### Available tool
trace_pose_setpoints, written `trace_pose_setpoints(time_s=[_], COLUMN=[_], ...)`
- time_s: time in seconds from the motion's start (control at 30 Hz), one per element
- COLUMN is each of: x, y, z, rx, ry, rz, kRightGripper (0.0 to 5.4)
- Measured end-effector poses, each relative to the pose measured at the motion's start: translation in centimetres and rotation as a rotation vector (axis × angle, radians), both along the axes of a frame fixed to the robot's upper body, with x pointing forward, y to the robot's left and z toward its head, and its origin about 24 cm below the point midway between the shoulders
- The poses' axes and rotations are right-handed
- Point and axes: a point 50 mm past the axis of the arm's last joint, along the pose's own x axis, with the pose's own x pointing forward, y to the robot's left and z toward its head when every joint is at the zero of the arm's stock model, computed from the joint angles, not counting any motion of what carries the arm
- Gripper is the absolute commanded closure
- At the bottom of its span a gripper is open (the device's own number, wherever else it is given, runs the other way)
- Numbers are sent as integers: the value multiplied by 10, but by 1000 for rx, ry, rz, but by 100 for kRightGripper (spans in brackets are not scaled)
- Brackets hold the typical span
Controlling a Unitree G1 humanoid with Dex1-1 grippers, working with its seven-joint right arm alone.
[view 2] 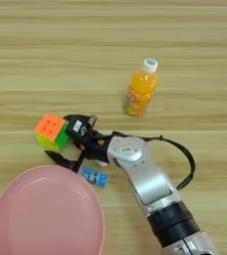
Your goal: Move the objects on the table
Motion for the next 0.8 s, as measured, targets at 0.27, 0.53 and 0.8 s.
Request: trace_pose_setpoints(time_s=[0.27, 0.53, 0.8], x=[12, 16, 15], y=[-16, -25, -25], z=[14, 6, -2], rx=[4, -35, -75], ry=[-50, 9, 52], rz=[-68, -131, -120], kRightGripper=[5, 5, 5])
